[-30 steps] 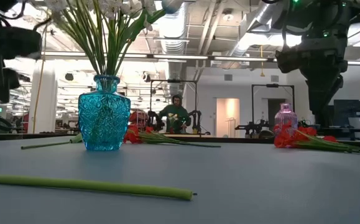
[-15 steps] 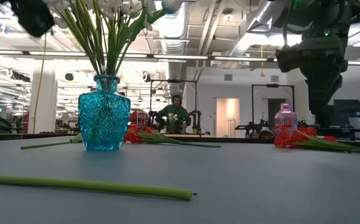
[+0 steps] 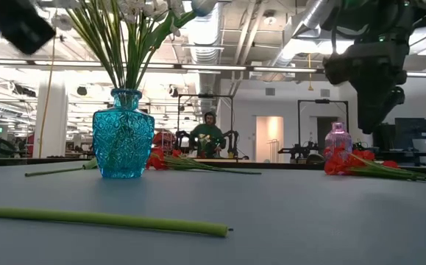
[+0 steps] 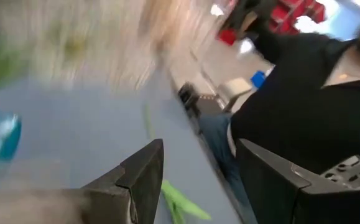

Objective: Sort flowers into vase by color
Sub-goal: Put the right red flowers into the purple vase

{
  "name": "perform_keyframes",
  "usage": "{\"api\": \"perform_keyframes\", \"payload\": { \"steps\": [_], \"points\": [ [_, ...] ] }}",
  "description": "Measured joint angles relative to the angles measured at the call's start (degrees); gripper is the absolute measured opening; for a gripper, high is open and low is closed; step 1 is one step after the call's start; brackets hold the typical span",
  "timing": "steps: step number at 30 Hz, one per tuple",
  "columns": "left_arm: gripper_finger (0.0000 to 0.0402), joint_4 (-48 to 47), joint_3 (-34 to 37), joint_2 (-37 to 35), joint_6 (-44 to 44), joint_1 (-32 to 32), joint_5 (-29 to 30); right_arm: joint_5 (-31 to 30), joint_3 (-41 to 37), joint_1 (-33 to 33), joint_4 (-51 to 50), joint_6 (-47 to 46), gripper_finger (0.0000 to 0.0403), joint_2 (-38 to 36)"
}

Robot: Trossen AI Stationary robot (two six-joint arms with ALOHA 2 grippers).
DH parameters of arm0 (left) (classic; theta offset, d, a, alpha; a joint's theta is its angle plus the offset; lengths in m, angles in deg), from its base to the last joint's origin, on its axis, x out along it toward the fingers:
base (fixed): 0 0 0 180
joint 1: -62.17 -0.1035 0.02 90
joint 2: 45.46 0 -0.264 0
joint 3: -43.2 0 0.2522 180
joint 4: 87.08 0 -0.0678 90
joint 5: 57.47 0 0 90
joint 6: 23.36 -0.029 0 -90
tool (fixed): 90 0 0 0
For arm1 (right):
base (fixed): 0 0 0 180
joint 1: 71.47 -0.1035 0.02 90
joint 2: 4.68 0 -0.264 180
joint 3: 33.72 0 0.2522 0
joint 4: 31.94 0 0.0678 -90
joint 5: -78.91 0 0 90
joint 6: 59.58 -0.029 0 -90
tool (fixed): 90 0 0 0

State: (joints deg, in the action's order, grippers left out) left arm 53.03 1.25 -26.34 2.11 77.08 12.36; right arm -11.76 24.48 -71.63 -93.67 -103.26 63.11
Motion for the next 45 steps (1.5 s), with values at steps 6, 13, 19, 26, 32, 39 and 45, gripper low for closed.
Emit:
{"api": "perform_keyframes", "payload": {
  "steps": [6,13,19,26,32,39,45],
  "points": [
    [0.0190,3.5,5.0,0.0,3.5,4.4,2.1,-2.5,0.0,3.2,-2.4,-2.8,0.0166,0.0],
    [0.0175,14.4,8.3,0.0,1.9,14.3,6.6,-2.7,0.0,6.7,-3.3,-1.4,0.0173,0.0],
    [0.0156,20.5,11.0,0.0,0.5,24.0,16.2,-2.7,0.0,8.3,-3.2,-1.1,0.0198,0.0],
    [0.0154,25.9,15.7,0.0,1.9,30.3,23.7,-4.0,0.0,9.4,-8.5,-5.0,0.0223,0.0],
    [0.0154,30.5,19.4,0.0,2.0,31.9,26.3,-4.0,-0.5,9.1,-10.1,-7.3,0.0225,0.0],
    [0.0154,31.5,20.2,0.0,-0.1,32.0,26.5,-2.3,-7.6,8.5,-11.3,-10.4,0.0225,0.1],
    [0.0154,32.1,20.2,0.0,-0.9,32.0,24.6,-2.1,-11.3,9.4,-4.9,-10.3,0.0225,0.0]
  ]
}}
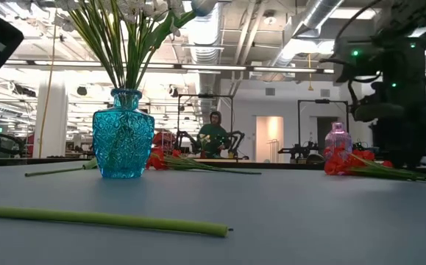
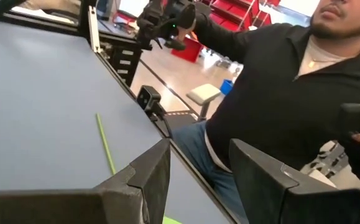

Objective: Sort flowers into vase by color
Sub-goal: Put the right red flowers into the purple vase

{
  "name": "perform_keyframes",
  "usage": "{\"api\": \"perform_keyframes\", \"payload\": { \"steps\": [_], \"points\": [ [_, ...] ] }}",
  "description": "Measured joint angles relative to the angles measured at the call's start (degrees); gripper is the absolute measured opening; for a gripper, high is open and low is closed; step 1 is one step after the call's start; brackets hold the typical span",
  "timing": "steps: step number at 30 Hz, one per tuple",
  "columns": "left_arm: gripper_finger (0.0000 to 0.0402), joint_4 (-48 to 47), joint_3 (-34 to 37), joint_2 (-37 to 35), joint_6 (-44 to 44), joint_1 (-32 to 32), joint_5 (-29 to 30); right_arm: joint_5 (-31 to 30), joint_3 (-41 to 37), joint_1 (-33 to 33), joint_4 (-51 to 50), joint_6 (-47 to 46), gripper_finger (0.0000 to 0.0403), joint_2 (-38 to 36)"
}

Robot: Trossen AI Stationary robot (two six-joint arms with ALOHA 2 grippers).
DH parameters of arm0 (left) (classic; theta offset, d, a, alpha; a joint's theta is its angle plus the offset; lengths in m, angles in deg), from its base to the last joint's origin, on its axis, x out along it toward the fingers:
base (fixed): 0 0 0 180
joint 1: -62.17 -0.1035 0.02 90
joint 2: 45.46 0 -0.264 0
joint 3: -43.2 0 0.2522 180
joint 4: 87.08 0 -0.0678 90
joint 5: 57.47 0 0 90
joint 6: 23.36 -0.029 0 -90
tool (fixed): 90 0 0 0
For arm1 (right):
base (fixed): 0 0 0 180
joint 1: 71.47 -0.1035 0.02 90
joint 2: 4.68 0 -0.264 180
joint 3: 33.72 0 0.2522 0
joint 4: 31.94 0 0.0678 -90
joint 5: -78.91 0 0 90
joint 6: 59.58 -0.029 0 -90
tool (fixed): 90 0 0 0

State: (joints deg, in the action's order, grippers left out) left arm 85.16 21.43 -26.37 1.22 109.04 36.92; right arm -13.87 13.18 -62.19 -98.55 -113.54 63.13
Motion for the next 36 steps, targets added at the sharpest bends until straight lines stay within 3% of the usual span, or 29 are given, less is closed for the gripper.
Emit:
{"api": "perform_keyframes", "payload": {
  "steps": [14,24,32,36],
  "points": [
    [0.0154,0.6,0.0,0.0,-2.3,0.0,3.6,0.2,-4.7,5.8,7.0,5.7,0.0202,0.0],
    [0.0154,0.8,0.0,0.0,-0.6,0.0,4.0,2.4,-3.6,5.3,13.1,9.8,0.0025,0.0],
    [0.0154,0.8,0.0,0.0,0.1,0.0,5.3,5.2,5.0,0.6,27.5,20.3,0.0037,-1.4],
    [0.0154,0.7,0.0,0.0,1.1,0.0,5.6,1.7,9.9,0.0,34.4,29.0,0.0027,-5.1]
  ]
}}
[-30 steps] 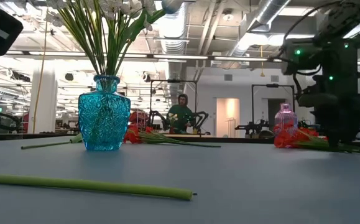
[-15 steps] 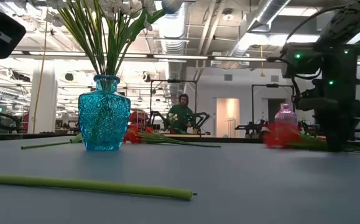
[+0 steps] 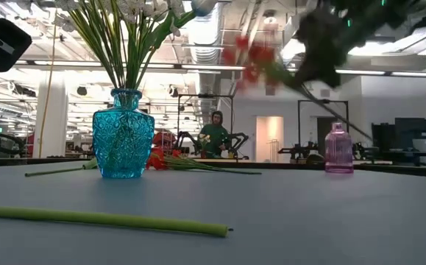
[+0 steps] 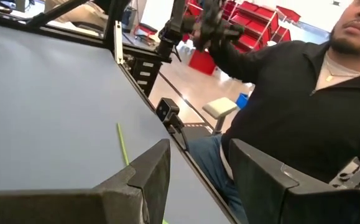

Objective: Sort flowers into vase by color
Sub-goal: Put the right red flowers into the purple vase

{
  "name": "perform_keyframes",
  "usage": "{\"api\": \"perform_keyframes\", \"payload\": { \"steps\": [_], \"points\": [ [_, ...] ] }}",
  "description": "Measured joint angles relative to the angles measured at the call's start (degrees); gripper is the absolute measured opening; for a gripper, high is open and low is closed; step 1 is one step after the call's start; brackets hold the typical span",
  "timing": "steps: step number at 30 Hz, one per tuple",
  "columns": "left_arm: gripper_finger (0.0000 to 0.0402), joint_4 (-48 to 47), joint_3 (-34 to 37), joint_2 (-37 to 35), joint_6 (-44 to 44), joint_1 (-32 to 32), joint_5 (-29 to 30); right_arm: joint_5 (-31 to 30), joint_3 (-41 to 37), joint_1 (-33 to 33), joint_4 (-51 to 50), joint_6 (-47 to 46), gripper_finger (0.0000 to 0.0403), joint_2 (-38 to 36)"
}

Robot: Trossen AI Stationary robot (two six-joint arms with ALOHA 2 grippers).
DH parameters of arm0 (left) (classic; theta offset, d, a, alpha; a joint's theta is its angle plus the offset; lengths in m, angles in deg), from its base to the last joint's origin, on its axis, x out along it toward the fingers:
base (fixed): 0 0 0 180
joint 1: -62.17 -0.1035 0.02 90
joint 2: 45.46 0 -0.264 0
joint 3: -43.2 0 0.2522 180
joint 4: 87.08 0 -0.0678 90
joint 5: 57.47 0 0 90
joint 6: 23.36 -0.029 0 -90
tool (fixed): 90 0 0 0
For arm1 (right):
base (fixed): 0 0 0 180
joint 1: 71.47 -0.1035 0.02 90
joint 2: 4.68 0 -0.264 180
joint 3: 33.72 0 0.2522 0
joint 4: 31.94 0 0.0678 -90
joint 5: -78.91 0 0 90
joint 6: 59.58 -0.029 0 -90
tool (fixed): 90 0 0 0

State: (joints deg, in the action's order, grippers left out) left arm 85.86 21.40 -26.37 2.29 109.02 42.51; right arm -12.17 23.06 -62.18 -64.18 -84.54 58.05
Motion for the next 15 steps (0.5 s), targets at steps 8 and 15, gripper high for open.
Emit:
{"api": "perform_keyframes", "payload": {
  "steps": [8,15],
  "points": [
    [0.0154,-1.9,0.0,0.0,1.6,0.0,2.6,-30.1,2.0,4.1,8.3,15.9,0.0027,-10.9],
    [0.0154,-2.3,0.0,0.0,1.2,0.0,3.7,-37.9,1.7,11.4,15.7,27.6,0.0027,-14.5]
  ]
}}
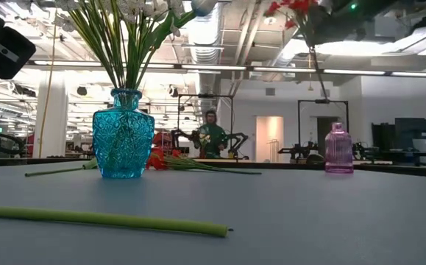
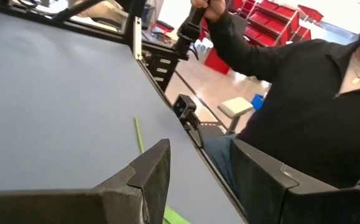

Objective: Sort flowers into vase by color
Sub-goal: Put the right red flowers into the purple vase

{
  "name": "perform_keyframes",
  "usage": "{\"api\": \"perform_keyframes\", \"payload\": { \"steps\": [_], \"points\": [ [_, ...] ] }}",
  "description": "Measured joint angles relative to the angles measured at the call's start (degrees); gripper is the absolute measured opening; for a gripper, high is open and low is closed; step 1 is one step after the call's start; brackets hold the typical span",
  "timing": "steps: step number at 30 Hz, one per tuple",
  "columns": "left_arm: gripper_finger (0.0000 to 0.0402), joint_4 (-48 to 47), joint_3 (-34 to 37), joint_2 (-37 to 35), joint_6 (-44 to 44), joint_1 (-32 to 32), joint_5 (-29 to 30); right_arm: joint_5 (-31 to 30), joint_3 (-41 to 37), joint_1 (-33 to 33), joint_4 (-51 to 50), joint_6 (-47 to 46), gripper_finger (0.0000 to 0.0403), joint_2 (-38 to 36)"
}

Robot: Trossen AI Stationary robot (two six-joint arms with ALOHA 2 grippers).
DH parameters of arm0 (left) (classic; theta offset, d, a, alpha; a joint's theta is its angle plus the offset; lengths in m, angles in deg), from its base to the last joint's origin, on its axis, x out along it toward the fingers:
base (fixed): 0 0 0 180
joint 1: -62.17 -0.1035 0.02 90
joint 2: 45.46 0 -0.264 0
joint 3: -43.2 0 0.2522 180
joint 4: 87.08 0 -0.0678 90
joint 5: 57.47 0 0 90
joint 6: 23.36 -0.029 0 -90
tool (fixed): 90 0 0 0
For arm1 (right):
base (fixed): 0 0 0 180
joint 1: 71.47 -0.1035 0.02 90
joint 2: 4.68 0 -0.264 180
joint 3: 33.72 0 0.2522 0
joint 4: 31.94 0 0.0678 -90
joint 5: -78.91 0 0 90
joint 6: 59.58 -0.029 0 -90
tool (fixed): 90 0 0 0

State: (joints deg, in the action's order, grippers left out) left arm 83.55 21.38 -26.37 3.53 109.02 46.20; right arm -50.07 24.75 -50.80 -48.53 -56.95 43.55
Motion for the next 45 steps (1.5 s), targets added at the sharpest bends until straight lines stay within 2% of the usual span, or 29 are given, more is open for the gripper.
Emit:
{"api": "perform_keyframes", "payload": {
  "steps": [6,20,27,35,39,45],
  "points": [
    [0.0154,-0.9,0.0,0.0,-3.1,0.0,2.5,0.0,-1.3,5.6,2.7,3.3,0.0027,0.1],
    [0.0154,-1.0,0.0,0.0,-4.6,0.0,3.2,0.2,-1.6,10.8,3.4,3.0,0.0027,3.0],
    [0.0154,-1.1,0.0,0.0,-2.8,0.0,3.2,0.0,-8.5,12.0,10.2,2.8,0.0027,2.2],
    [0.0154,-1.0,0.0,0.0,-2.1,0.0,3.3,0.2,-14.6,14.6,12.0,0.2,0.0027,0.0],
    [0.0154,-0.9,0.0,0.0,-1.8,0.0,3.3,0.2,-16.5,14.7,11.8,-1.2,0.0046,-0.1],
    [0.0154,-0.6,0.0,0.0,-1.8,0.0,3.5,0.1,-16.5,14.0,10.3,-1.2,0.0102,-0.2]
  ]
}}
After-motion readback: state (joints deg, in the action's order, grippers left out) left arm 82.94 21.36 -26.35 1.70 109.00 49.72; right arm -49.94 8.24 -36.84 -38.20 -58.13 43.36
